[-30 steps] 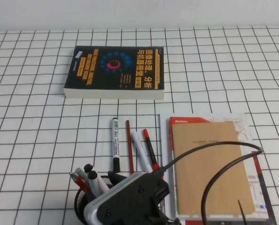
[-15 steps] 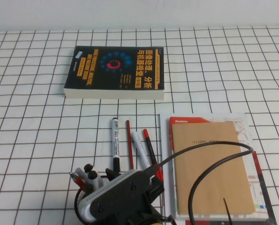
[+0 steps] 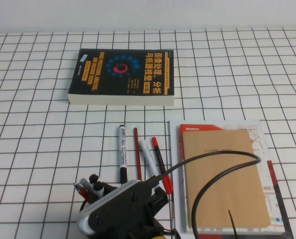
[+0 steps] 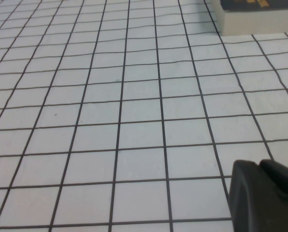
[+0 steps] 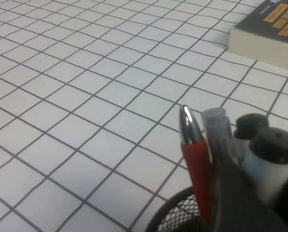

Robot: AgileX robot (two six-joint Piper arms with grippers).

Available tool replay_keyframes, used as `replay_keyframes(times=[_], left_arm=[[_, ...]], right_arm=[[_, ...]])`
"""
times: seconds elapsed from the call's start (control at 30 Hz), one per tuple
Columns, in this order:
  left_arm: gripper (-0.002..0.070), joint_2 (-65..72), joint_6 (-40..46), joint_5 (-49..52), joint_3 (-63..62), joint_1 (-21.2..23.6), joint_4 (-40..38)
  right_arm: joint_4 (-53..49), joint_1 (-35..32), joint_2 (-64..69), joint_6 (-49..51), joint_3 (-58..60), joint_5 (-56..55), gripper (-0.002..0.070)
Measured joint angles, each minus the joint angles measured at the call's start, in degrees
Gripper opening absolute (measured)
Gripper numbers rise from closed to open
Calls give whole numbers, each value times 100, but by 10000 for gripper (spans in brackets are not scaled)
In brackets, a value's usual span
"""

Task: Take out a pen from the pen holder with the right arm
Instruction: 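Take a marker out of the pen holder and lay it on the table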

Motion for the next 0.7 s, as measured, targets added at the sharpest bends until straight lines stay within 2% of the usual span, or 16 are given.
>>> replay_keyframes(times=[0.13, 0.43, 0.7], left_arm=[[-5, 0, 0, 0, 0, 0, 0], [-5, 0, 0, 0, 0, 0, 0], [-5, 0, 0, 0, 0, 0, 0]], right_arm=[[0, 0, 0, 0, 0, 0, 134], [0, 0, -15, -27, 0, 24, 131], [36, 0, -797, -378, 0, 197, 131]])
